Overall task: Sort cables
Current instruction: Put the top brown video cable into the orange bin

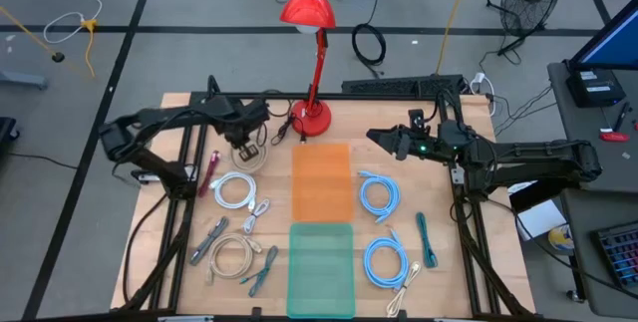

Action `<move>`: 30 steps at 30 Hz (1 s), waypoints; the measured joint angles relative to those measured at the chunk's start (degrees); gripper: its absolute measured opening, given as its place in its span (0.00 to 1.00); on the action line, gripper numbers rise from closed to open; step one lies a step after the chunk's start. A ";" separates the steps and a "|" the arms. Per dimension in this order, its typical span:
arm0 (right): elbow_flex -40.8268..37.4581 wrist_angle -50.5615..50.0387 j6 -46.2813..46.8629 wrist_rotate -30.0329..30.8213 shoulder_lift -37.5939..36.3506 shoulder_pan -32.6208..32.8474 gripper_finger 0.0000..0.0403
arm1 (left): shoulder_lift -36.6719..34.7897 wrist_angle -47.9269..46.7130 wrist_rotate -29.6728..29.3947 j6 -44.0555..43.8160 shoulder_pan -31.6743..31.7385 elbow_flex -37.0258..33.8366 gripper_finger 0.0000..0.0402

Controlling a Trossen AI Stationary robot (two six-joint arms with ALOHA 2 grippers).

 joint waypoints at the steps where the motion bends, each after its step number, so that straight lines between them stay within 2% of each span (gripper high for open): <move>1: 0.00 -0.34 0.01 0.01 0.00 0.00 0.45 | -1.53 -0.21 1.04 0.02 -0.62 0.01 0.06; 6: -0.02 -1.94 0.47 0.10 0.00 0.00 0.45 | -7.54 -0.22 4.23 -1.99 -5.17 0.36 0.06; 11: -0.02 -2.30 0.55 0.12 0.00 0.00 0.45 | -7.95 0.42 4.79 -4.23 -11.94 5.89 0.06; 15: -0.02 -2.30 0.57 0.10 0.00 0.00 0.45 | -3.36 2.74 4.76 -4.99 -17.41 15.85 0.06; 19: -0.02 -4.24 2.01 -0.13 -0.45 0.00 0.45 | 4.91 2.96 4.21 -2.45 -21.52 28.52 0.06; 22: -0.02 -10.95 5.35 0.96 -2.24 -0.09 0.42 | 12.88 1.19 4.11 0.98 -23.74 37.81 0.06; 25: -0.02 -23.76 9.63 6.54 -4.95 -0.09 0.37 | 20.90 -3.17 4.11 4.76 -25.47 45.39 0.06; 28: -0.02 -38.42 14.67 11.69 -8.01 -0.09 0.29 | 27.29 -6.73 4.31 7.79 -26.79 49.29 0.06; 30: -0.02 -47.27 18.06 12.90 -9.64 -0.09 0.24 | 29.70 -7.26 4.31 9.17 -27.38 49.73 0.06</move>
